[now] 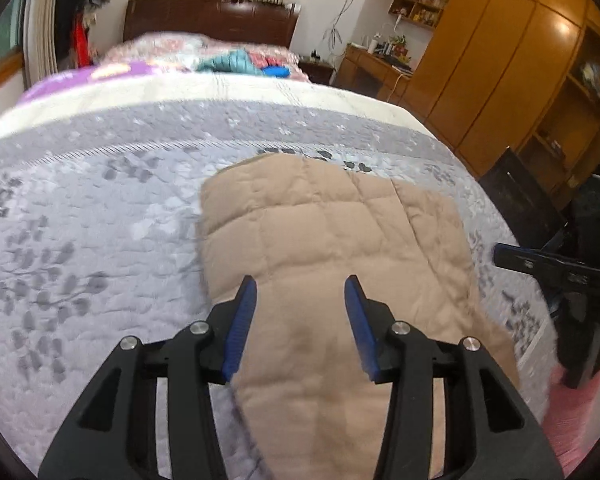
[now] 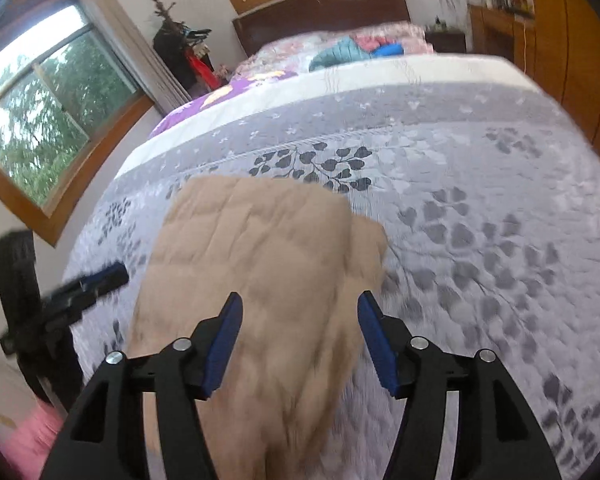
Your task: Fold large clothes
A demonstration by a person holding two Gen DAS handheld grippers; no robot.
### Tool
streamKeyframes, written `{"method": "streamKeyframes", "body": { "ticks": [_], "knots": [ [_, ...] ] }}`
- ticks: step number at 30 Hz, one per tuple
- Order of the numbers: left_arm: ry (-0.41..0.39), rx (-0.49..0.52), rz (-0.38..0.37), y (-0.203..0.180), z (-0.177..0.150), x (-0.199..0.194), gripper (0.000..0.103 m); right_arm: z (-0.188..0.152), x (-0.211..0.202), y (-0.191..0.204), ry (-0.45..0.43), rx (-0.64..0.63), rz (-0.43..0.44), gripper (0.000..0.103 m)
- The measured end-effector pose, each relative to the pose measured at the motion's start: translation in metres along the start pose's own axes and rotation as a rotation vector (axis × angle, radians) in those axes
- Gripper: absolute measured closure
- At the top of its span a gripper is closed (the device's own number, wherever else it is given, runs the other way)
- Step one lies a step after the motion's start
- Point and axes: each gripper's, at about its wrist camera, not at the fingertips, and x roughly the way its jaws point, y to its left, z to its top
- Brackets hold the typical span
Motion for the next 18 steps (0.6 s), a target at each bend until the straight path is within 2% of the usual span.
{"method": "streamKeyframes", "body": {
  "ticks": [5,6,7,8,11,18],
  "knots": [
    [0.067,-0.033,-0.047,-0.002,0.012,0.03,0.076,0.028,0.044,-0.014,0.077,0.04,-0.007,0.045],
    [0.069,-0.032,-0.053,-0.004,0.014,0.035,0.078,0.028,0.05,-0.014,0.083,0.05,-0.009,0.05],
    [0.069,-0.029,-0.052,-0.005,0.014,0.039,0.079,0.027,0.054,-0.015,0.087,0.052,-0.002,0.063],
    [0.07,-0.024,-0.049,-0.007,0.014,0.041,0.083,0.027,0.056,-0.015,0.09,0.052,0.013,0.067],
    [0.078,-0.012,-0.045,-0.01,0.012,0.05,0.084,0.023,0.053,-0.017,0.062,0.041,0.004,0.082],
    [0.108,0.036,-0.027,-0.02,-0.001,0.073,0.085,0.009,0.058,-0.024,0.07,0.042,-0.055,0.086]
  ]
}}
